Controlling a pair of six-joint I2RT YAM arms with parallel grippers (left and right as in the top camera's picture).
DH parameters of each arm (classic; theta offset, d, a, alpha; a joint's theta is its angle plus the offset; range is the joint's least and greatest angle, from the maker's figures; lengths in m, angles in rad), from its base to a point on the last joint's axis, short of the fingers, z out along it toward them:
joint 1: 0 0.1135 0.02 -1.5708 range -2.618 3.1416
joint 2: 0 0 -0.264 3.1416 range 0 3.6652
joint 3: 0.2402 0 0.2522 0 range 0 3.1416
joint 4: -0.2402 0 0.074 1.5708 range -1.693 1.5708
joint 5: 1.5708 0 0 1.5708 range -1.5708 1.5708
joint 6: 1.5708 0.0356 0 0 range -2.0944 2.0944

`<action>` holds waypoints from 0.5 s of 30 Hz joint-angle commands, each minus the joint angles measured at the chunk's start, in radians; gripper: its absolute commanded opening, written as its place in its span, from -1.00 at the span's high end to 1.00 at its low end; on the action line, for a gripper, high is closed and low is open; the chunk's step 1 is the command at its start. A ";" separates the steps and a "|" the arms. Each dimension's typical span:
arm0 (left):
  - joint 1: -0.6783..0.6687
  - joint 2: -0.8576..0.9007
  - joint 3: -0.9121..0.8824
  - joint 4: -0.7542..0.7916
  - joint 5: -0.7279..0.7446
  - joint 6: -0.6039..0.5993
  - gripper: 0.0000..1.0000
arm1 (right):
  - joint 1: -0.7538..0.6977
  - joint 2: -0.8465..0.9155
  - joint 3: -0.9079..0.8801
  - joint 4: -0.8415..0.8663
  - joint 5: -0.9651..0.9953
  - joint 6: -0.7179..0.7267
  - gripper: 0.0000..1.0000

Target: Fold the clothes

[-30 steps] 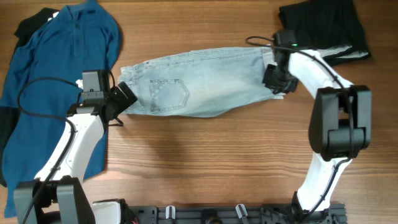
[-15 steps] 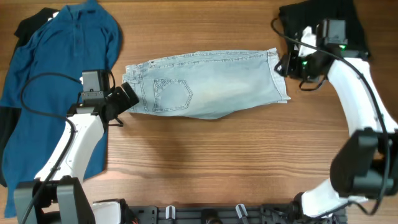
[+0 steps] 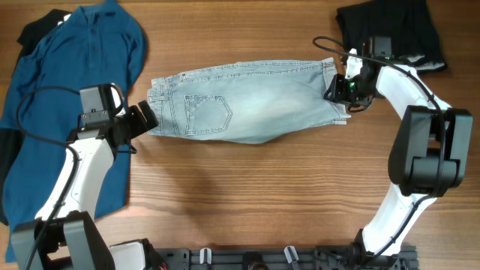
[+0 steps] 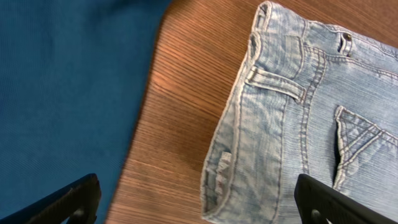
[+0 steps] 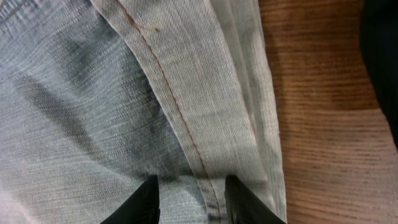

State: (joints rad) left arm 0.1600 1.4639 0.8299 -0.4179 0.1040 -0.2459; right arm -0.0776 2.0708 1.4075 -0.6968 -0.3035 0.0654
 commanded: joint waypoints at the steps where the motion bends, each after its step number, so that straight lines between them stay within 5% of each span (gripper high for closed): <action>1: 0.008 0.023 0.016 0.018 0.028 0.087 -1.00 | 0.002 0.059 -0.009 0.016 -0.008 -0.013 0.29; 15: 0.007 0.335 0.016 0.254 0.294 0.135 -1.00 | 0.002 0.077 -0.009 0.020 -0.008 -0.011 0.29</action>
State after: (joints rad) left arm 0.1642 1.7275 0.8425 -0.1768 0.3038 -0.1307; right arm -0.0795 2.0777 1.4090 -0.6857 -0.3141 0.0654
